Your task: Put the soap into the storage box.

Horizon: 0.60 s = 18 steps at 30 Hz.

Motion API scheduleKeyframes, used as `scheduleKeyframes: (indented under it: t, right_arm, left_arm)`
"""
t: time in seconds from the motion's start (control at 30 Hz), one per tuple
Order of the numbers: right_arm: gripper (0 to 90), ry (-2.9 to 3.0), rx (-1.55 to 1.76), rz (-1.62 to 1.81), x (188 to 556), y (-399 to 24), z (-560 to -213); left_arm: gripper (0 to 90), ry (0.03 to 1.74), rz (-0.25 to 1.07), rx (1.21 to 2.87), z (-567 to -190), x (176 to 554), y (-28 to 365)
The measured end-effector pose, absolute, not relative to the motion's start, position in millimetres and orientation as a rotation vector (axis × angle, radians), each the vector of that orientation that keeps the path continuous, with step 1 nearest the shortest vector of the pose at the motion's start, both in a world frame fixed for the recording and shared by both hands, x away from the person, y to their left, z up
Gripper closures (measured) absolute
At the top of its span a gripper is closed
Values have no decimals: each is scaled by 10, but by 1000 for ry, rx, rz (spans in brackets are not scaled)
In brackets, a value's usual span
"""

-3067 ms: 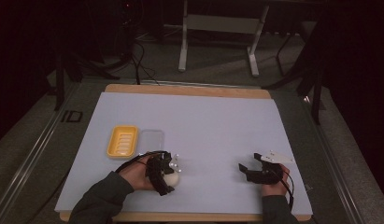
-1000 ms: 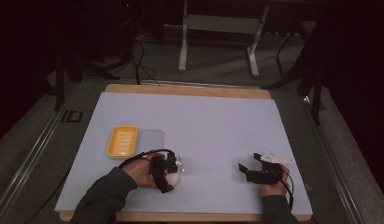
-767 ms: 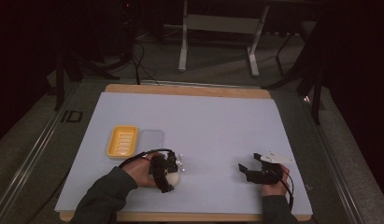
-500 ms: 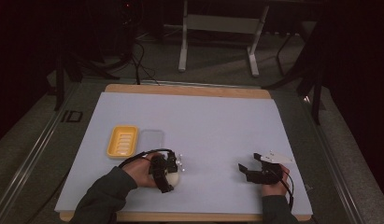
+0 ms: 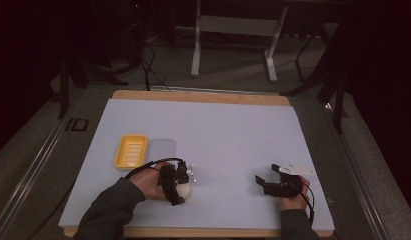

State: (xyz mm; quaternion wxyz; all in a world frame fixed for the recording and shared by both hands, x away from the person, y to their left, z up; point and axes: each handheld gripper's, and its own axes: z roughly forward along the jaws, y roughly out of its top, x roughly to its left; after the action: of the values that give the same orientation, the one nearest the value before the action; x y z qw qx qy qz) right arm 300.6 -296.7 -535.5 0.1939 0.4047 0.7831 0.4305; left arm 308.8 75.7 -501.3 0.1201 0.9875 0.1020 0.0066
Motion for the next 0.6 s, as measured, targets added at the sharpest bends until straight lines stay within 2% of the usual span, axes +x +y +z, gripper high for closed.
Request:
scheduleKeyframes:
  t: [0.6]
  right_arm:
    - [168, 2195, 1134, 1206, 3004, -2965, -5355]
  left_arm:
    - [250, 316, 38, 2881, -4923, 3121, 839]
